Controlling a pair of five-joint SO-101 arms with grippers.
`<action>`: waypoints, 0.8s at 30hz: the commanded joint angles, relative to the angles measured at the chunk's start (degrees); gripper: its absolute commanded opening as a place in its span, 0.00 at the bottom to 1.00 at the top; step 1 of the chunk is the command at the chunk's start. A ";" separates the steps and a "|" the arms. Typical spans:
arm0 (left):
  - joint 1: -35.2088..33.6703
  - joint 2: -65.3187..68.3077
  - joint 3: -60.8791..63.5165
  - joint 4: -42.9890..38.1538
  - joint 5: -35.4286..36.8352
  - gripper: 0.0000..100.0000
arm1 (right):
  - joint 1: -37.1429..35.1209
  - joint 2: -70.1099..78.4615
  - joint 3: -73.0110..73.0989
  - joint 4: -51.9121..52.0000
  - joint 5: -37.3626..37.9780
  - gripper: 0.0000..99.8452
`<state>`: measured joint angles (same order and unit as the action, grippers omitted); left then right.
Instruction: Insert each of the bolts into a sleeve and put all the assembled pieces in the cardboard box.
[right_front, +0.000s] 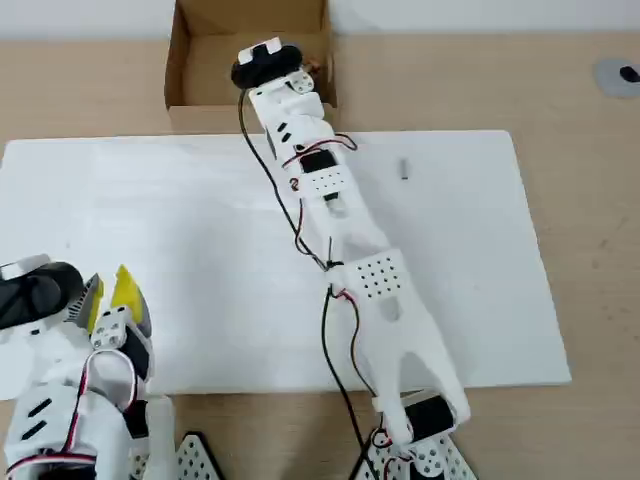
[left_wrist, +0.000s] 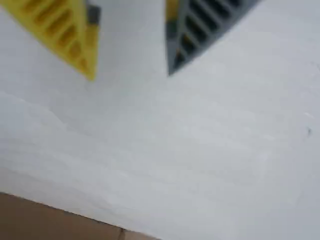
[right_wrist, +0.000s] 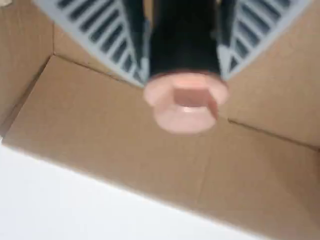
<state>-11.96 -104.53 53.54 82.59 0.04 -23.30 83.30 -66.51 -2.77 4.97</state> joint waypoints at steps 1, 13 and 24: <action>-0.79 -0.22 0.09 -1.41 -0.09 0.10 | 0.92 -0.31 -2.59 1.32 0.44 0.01; -0.79 -0.22 0.09 -1.32 -0.44 0.10 | -0.40 -1.71 -29.14 38.86 0.79 0.01; -0.79 -0.22 0.00 -1.05 -0.44 0.10 | -0.57 -9.63 -25.80 50.29 0.88 0.01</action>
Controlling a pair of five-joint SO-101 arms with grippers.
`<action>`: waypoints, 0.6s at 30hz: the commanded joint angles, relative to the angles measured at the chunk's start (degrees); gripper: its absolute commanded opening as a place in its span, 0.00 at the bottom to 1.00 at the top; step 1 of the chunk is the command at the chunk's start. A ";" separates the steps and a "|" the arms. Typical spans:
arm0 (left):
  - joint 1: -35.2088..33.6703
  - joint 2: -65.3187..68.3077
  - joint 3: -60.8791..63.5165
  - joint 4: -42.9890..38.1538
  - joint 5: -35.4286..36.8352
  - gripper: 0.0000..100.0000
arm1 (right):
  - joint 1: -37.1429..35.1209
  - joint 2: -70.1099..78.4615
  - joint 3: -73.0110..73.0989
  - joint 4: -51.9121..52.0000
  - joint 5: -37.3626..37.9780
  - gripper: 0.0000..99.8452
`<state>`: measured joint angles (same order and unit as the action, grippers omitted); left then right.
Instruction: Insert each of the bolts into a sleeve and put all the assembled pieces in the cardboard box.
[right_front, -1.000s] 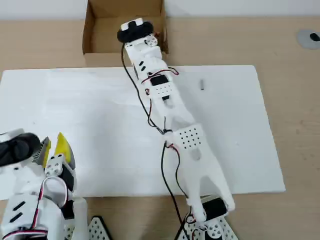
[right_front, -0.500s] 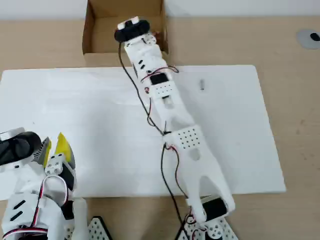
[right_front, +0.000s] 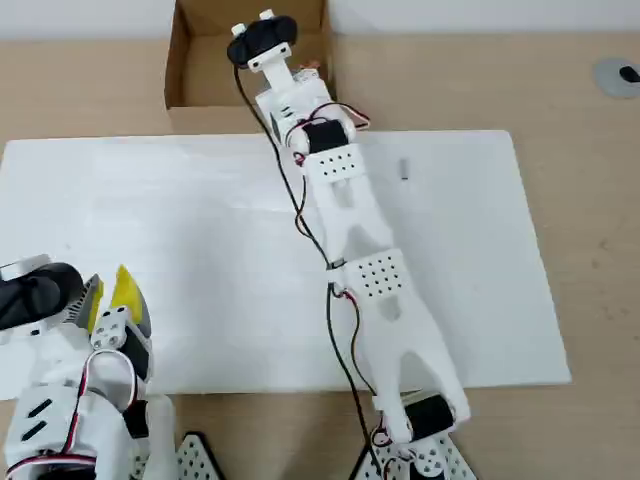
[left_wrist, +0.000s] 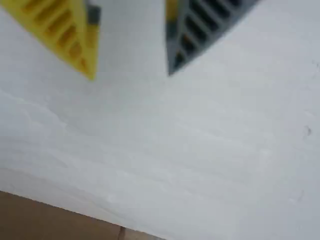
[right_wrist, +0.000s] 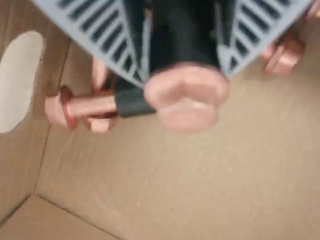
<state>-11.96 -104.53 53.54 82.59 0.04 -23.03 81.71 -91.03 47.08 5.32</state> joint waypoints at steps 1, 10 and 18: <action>-0.79 -0.22 0.00 -0.97 -0.44 0.10 | -0.84 -8.04 -1.10 0.35 0.62 0.01; -0.88 -0.22 -0.53 -0.88 -0.44 0.10 | -0.57 -7.60 -0.66 0.18 8.00 0.01; -7.65 -0.22 -2.29 -0.44 -0.35 0.10 | -0.57 -7.60 -0.66 0.44 9.41 0.23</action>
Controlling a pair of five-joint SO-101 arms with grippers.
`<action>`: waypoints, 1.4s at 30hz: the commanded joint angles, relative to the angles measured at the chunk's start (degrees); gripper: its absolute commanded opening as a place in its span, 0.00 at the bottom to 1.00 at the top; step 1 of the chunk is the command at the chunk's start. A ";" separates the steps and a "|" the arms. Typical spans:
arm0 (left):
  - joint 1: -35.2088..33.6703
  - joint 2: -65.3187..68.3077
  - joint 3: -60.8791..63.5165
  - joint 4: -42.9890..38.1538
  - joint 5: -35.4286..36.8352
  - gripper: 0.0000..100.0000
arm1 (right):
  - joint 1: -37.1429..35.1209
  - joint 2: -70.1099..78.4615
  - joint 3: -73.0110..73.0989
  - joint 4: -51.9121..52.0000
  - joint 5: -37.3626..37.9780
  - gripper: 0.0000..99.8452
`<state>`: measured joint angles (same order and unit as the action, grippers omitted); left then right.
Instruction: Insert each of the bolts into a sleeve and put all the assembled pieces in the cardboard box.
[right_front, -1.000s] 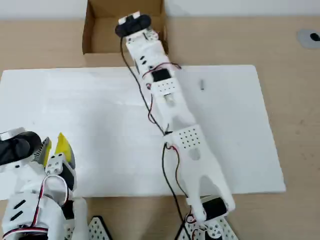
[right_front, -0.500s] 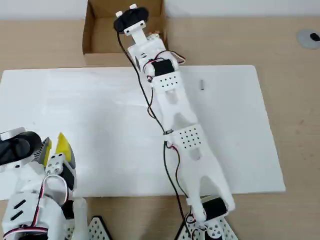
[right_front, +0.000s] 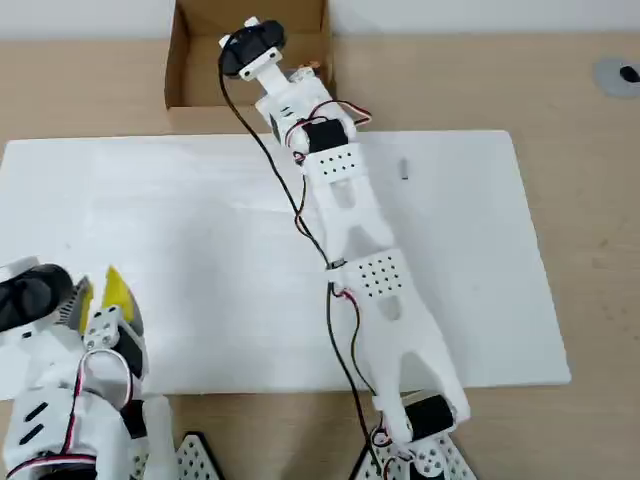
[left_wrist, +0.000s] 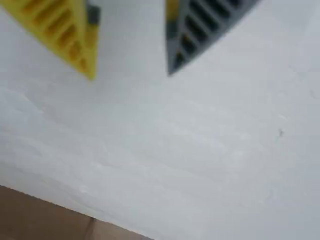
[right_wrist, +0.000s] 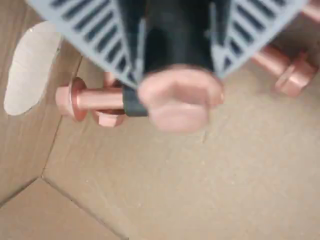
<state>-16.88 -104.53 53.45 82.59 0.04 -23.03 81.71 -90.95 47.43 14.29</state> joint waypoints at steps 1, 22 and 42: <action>-3.60 -0.22 -2.20 -0.26 -0.35 0.10 | -0.57 -7.60 -0.75 0.09 0.44 0.26; -9.05 -0.22 -1.85 -0.09 -0.35 0.10 | -0.57 -19.30 -4.70 21.80 0.00 0.01; -8.88 -0.13 -10.90 2.64 -0.44 0.10 | 5.23 -57.54 -4.44 55.21 -17.49 0.01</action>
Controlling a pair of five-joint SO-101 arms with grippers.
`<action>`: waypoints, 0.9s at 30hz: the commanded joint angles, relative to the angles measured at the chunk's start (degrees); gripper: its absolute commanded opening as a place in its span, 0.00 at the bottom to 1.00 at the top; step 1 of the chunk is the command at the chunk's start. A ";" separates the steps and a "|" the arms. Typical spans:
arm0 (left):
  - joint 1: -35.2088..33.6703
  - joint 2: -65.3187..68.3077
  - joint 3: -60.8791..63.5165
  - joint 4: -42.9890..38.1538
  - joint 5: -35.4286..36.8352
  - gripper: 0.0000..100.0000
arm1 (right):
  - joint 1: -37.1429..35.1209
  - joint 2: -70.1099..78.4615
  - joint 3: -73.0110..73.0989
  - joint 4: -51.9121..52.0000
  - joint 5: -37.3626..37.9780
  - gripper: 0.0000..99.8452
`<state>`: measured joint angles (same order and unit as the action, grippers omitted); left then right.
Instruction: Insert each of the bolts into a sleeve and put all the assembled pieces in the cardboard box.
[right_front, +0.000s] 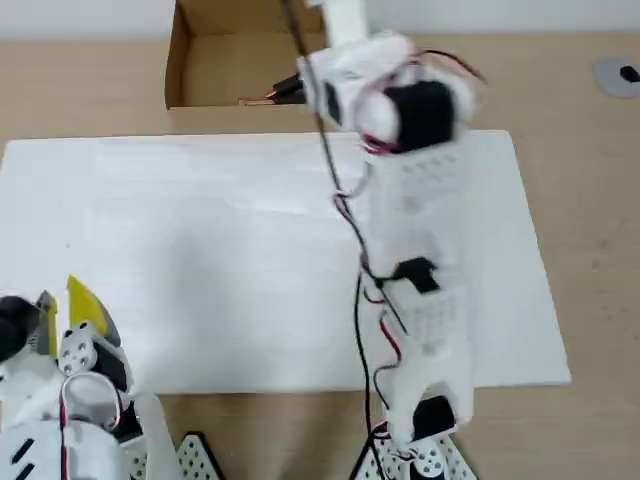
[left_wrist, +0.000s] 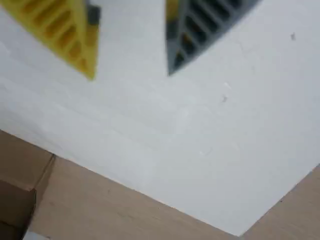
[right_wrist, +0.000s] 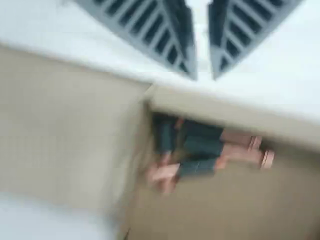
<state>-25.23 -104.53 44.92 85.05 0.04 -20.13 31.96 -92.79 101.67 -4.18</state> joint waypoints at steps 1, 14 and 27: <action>-0.70 -0.13 -1.93 0.18 -0.44 0.10 | 2.95 -9.36 -2.59 0.97 0.97 0.01; -0.70 -0.13 -3.87 4.40 -0.44 0.10 | 7.96 -37.14 16.22 0.97 0.70 0.01; -0.70 -0.13 -2.81 4.31 -0.35 0.10 | 9.10 -80.13 86.73 -1.67 0.70 0.01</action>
<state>-25.32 -104.53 42.73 89.27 0.04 -12.04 -39.16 -23.16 101.67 -3.74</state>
